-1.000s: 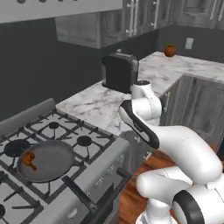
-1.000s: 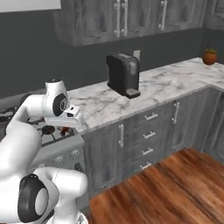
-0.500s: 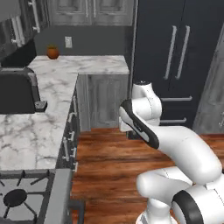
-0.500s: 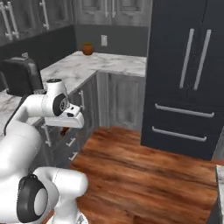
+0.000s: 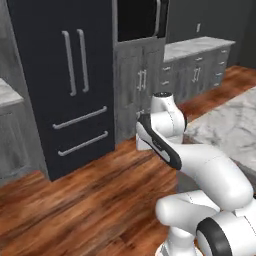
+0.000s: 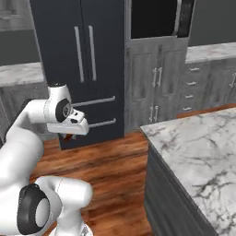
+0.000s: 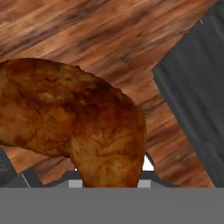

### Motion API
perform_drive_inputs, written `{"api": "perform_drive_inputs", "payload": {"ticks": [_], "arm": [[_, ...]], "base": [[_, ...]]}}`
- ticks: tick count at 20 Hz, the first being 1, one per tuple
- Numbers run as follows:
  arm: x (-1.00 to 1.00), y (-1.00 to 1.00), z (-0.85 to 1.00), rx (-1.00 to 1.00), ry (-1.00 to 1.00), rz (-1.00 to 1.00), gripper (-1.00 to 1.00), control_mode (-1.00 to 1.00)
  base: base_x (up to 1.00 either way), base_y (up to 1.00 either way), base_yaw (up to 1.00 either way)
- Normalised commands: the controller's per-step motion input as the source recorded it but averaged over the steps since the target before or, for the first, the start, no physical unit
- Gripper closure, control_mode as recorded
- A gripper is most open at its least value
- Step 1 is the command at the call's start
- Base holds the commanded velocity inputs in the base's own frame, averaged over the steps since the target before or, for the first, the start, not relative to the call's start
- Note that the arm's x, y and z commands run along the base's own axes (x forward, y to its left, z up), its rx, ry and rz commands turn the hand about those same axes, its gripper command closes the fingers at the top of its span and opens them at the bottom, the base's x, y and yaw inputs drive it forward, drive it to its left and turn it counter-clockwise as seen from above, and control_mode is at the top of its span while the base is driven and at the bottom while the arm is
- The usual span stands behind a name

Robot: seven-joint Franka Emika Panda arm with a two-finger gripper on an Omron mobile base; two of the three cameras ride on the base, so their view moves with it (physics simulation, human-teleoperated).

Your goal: Take the chicken drumsticks from the pan and place one on each plate on the dining counter.

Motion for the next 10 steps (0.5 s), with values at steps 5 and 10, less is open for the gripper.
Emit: {"api": "perform_drive_inputs", "payload": {"ticks": [5,10], "arm": [[0.0,0.0,0.0,0.0,0.0,0.0,1.0,1.0],[0.0,0.0,0.0,0.0,0.0,0.0,1.0,1.0]], "base": [[0.0,-0.02,-1.0],[0.32,0.01,-0.88]]}}
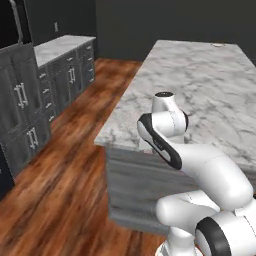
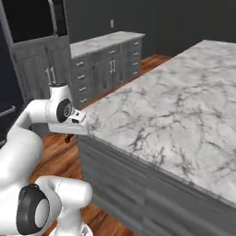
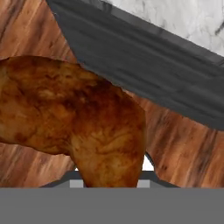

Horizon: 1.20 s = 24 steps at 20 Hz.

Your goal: Take the chicken drumsticks from the pan and place one on each plate on the dining counter.

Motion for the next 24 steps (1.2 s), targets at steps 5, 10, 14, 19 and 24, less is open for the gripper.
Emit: {"api": "perform_drive_inputs", "payload": {"ticks": [5,10,14,19,24], "arm": [[0.0,0.0,0.0,0.0,0.0,0.0,1.0,1.0],[0.0,0.0,0.0,0.0,0.0,0.0,1.0,1.0],[0.0,0.0,0.0,0.0,0.0,0.0,1.0,1.0],[0.0,0.0,0.0,0.0,0.0,0.0,1.0,1.0],[0.0,0.0,0.0,0.0,0.0,0.0,1.0,1.0]], "base": [[0.41,0.05,-0.7],[0.41,0.44,-0.55],[0.22,0.92,-0.33],[0.1,1.0,-0.12],[0.13,1.0,-0.07]]}}
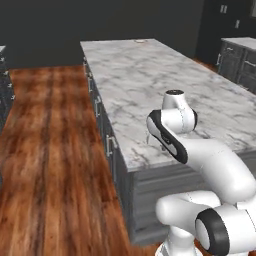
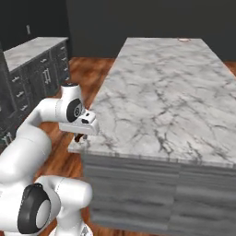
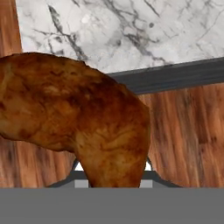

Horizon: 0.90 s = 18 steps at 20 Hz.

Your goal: Take the chicken drumsticks from the pan and place one on each plate on the dining counter.

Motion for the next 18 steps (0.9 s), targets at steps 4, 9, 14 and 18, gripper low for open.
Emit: {"api": "perform_drive_inputs", "payload": {"ticks": [4,9,14,18], "arm": [[0.0,0.0,0.0,0.0,0.0,0.0,1.0,1.0],[0.0,0.0,0.0,0.0,0.0,0.0,1.0,1.0],[0.0,0.0,0.0,0.0,0.0,0.0,1.0,1.0],[0.0,0.0,0.0,0.0,0.0,0.0,1.0,1.0]], "base": [[0.24,1.0,-0.1],[0.46,1.0,-0.13],[0.8,0.91,-0.13],[0.97,0.79,-0.09]]}}
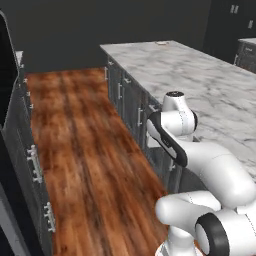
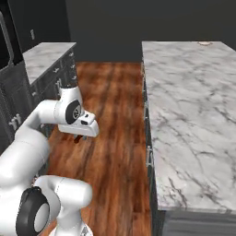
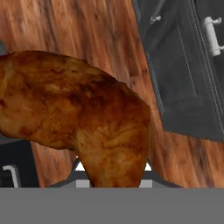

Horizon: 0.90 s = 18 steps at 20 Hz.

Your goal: Take the chicken drumsticks from the pan and place one on each plate on the dining counter.

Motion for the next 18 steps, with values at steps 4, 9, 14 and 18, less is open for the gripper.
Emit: {"api": "perform_drive_inputs", "payload": {"ticks": [4,9,14,18], "arm": [[0.0,0.0,0.0,0.0,0.0,0.0,1.0,1.0],[0.0,0.0,0.0,0.0,0.0,0.0,1.0,1.0],[0.0,0.0,0.0,0.0,0.0,0.0,1.0,1.0],[0.0,0.0,0.0,0.0,0.0,0.0,1.0,1.0]], "base": [[1.0,0.72,-0.11],[1.0,0.65,-0.13],[1.0,0.6,-0.15],[1.0,0.55,-0.15]]}}
